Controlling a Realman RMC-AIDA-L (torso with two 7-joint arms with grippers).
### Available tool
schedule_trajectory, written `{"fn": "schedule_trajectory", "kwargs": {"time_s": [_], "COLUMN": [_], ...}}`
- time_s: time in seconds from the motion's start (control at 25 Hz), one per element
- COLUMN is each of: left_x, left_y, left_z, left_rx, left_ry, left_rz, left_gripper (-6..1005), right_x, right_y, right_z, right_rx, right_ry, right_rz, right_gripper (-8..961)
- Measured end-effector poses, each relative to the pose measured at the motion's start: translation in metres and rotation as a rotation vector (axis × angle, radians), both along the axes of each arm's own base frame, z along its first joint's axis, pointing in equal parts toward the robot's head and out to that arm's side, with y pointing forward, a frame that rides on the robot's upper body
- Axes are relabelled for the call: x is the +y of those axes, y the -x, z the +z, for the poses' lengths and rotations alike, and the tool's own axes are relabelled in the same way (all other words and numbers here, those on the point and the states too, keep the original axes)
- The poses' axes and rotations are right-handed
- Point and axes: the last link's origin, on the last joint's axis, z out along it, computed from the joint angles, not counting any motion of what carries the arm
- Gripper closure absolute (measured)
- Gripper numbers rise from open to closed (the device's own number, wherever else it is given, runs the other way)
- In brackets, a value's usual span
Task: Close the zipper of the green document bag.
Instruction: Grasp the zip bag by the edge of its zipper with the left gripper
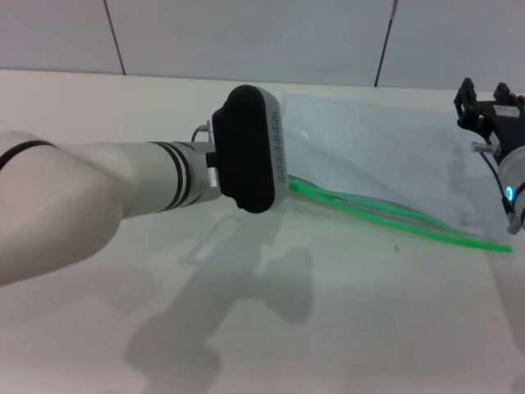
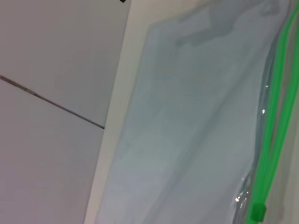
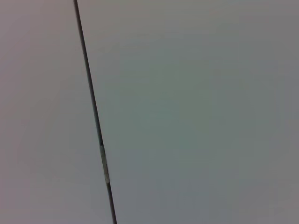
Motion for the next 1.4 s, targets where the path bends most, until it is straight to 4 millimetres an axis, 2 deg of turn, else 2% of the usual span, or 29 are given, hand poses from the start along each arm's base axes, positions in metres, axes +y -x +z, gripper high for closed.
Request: {"fn": "schedule_trajectory", "kwargs": {"time_s": [0.76, 1.4], "left_x": [0.006, 0.008], "left_y": [0.004, -0.001], "left_z": [-0.02, -0.028], "left_rx": [0.019, -0.002], "left_ry": [-0.015, -0.03], "left_rz": [-0.083, -0.143], "left_gripper": [294, 296], "right_x": [0.001, 0.003], "right_y": [0.002, 0.006], "right_z": [0.0, -0.001], "right_rx": [-0.002, -0.005], "right_ry": [0.001, 0.003], "right_rz": [0.008, 0.017], "right_gripper": [431, 431]}}
